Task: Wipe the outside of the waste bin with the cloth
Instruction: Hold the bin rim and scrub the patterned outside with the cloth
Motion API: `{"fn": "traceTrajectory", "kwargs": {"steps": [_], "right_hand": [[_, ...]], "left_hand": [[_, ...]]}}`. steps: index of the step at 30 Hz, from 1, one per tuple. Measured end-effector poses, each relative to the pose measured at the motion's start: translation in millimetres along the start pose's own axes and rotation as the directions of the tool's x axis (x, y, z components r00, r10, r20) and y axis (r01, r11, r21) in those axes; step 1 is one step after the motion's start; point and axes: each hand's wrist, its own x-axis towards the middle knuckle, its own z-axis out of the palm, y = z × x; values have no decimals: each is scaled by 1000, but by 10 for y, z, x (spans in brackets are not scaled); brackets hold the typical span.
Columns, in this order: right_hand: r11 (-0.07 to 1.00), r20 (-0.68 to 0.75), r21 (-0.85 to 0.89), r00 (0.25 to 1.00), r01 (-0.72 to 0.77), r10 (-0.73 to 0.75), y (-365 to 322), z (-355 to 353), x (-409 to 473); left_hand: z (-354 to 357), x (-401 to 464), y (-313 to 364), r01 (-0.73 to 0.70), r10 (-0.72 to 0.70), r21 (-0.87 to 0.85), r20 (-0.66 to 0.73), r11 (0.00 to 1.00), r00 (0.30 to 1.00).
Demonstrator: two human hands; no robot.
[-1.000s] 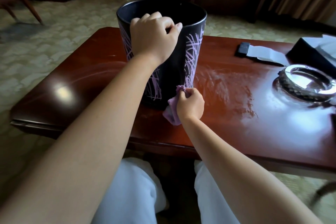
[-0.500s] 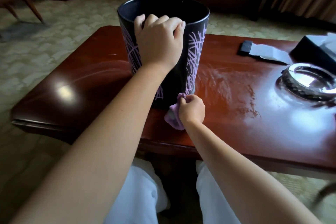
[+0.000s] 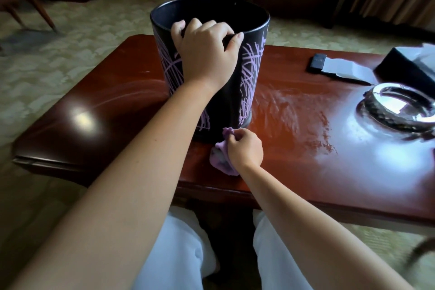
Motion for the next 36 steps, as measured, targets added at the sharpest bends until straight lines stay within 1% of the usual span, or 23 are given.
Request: {"fn": "traceTrajectory", "kwargs": {"steps": [5,10,11,15,17,20,21,24,26,30,32,34,36], "right_hand": [[982,-20,112,987,-154,157,-19,-88,112],[995,32,64,997,-75,73,5,-51,68],[993,33,79,996,-87,85,8,-57,87],[964,-2,165,977,-210,213,-7,-86,174],[967,-6,161,979,-199,203,1,-77,152],[987,32,120,994,-106,103,40,-66,113],[987,36,127,995,-102,98,48,-76,121],[954,22,218,978,-206,206,42,-119,181],[941,26,233,969,-244,245,40,-118,194],[966,59,172,981,-193,185,53,-122,171],[959,45,211,982,-191,186,49,-141,178],[941,-4,280,980,-192,201,48,-133,164],[936,-26,292,977,-196,213,57,-113,123]], "left_hand": [[-28,22,-5,11,-11,-8,45,1000,999],[-4,7,-6,13,-13,-20,17,1000,1000],[-3,7,-9,11,-11,-20,15,1000,1000],[-15,21,-22,4,-4,-20,25,1000,1000],[-13,21,-21,2,-1,-24,22,1000,1000],[2,16,-14,10,-10,-26,12,1000,1000],[1,15,-20,10,-9,-25,12,1000,1000],[-20,26,-42,7,-6,-29,26,1000,1000],[-31,28,-47,-2,4,-37,42,999,999],[-18,23,-31,-4,6,-42,37,999,999],[-22,24,-41,-2,3,-43,36,999,999],[-35,22,-61,-6,8,-43,48,999,999],[-51,13,-66,-12,15,-56,55,998,998]]}}
